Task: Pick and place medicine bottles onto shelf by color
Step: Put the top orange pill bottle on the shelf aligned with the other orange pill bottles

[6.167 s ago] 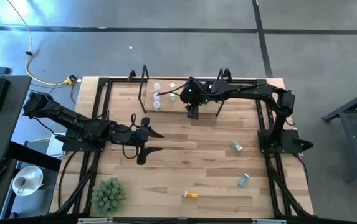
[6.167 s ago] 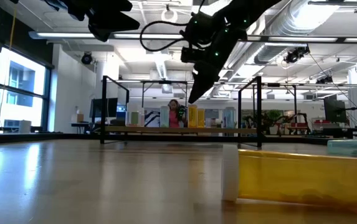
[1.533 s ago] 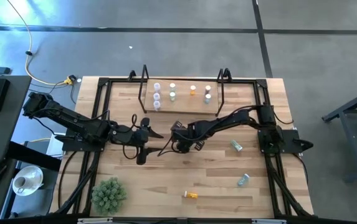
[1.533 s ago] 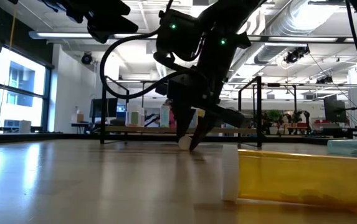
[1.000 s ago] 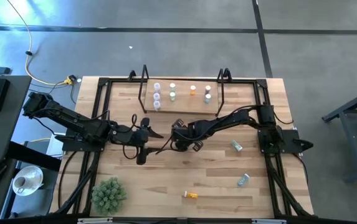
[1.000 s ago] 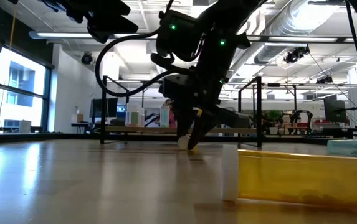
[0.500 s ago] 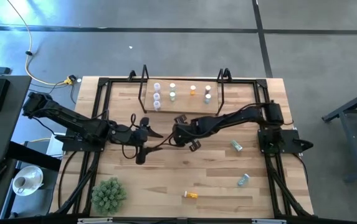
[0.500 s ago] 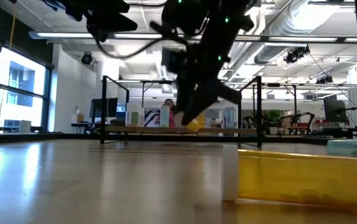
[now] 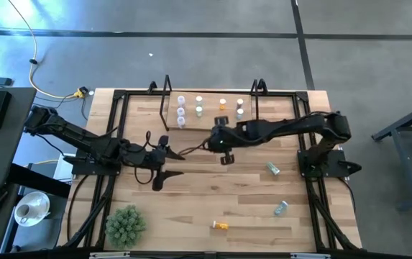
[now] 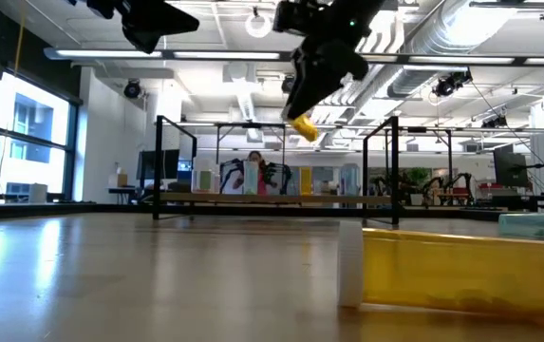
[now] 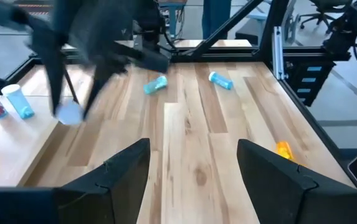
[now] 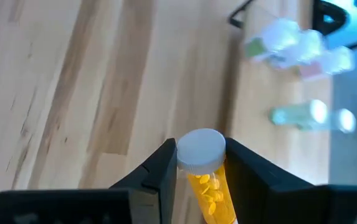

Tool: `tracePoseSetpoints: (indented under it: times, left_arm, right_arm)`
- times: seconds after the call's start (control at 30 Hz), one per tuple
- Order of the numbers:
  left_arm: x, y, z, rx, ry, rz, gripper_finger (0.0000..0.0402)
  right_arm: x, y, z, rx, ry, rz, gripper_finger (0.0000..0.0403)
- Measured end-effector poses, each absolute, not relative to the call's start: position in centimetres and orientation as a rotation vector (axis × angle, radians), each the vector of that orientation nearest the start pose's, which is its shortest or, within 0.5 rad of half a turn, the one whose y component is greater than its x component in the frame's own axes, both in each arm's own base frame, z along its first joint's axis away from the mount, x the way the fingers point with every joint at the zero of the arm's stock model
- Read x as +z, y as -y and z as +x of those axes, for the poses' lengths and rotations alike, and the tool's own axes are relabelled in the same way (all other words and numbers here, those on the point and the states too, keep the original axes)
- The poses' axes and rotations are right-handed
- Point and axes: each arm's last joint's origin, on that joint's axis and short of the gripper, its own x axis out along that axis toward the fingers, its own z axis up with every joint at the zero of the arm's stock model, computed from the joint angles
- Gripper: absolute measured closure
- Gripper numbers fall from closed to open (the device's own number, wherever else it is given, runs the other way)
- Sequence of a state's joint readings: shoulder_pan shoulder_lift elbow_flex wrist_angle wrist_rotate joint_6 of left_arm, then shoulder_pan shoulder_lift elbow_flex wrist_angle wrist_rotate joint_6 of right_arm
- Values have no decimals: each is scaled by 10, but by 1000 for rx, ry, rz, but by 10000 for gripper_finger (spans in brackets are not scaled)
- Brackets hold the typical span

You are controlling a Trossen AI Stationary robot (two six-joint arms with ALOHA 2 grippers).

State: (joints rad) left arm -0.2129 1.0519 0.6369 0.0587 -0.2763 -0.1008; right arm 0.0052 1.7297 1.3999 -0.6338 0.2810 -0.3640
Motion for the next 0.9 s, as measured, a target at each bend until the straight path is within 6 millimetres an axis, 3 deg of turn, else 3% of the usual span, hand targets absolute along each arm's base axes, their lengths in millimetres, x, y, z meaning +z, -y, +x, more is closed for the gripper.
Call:
tracePoseSetpoints:
  times: [0.27, 0.57, 0.9]
  left_arm:
    - [255, 43, 222, 106, -348, 1, 170]
    - [255, 44, 223, 104, -340, 15, 170]
    - [257, 44, 223, 103, -323, 10, 170]
  right_arm:
    - [285, 17, 328, -190, -853, -329, 300]
    - [260, 18, 287, -306, -478, -170, 300]
    - [223, 23, 285, -517, -210, -12, 300]
